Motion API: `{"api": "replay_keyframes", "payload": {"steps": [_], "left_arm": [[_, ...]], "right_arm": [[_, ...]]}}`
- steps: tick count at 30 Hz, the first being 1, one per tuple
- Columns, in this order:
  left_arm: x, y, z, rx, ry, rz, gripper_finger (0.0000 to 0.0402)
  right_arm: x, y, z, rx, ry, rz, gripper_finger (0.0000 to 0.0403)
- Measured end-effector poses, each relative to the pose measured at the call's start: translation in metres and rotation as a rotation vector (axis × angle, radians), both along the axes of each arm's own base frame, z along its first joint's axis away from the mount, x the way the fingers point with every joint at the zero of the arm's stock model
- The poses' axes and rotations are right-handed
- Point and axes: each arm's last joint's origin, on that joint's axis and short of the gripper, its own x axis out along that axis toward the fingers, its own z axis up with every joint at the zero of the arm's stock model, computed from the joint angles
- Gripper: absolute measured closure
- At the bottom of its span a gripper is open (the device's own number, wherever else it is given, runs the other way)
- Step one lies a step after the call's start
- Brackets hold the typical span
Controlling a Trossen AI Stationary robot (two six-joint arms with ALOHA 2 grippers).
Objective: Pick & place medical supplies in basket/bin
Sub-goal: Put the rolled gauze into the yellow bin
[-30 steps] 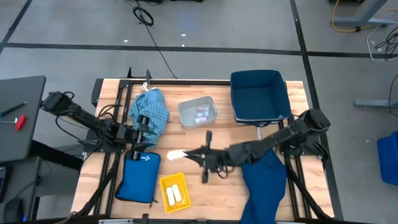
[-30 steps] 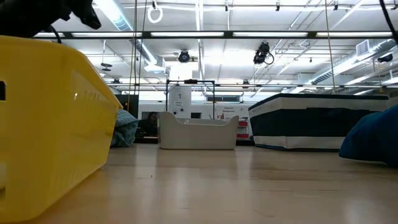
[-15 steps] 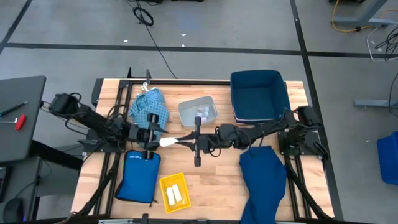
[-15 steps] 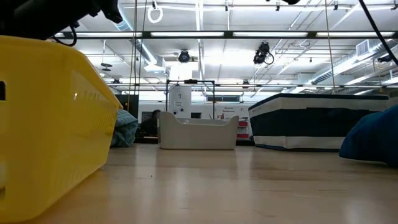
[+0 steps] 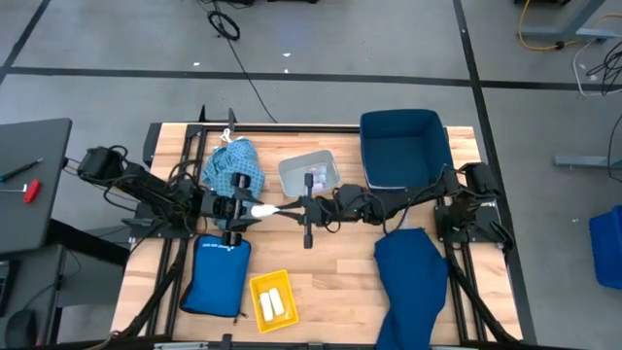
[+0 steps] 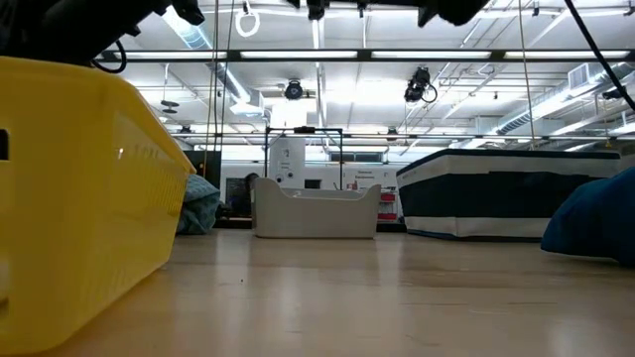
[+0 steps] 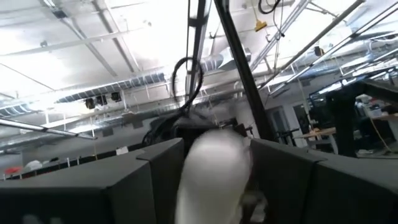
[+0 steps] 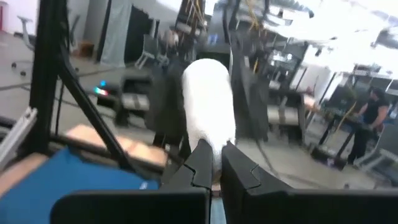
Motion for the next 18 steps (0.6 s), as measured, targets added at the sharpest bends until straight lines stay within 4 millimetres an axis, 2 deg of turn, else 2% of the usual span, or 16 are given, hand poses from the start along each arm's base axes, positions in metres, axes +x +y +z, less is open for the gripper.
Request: {"api": "replay_keyframes", "payload": {"steps": [8, 15, 18], "left_arm": [[0.013, -0.002, -0.002, 0.000, 0.043, 0.020, 0.0208], [0.024, -0.003, -0.005, 0.003, 0.064, 0.032, 0.0210], [0.026, -0.004, -0.004, 0.003, 0.065, 0.034, 0.0224]], "right_arm": [[-0.006, -0.009, -0.013, 0.029, -0.040, 0.007, 0.0393], [-0.007, -0.008, -0.013, 0.032, -0.046, 0.016, 0.0393], [-0.007, -0.007, -0.013, 0.038, -0.046, 0.026, 0.0393]]}}
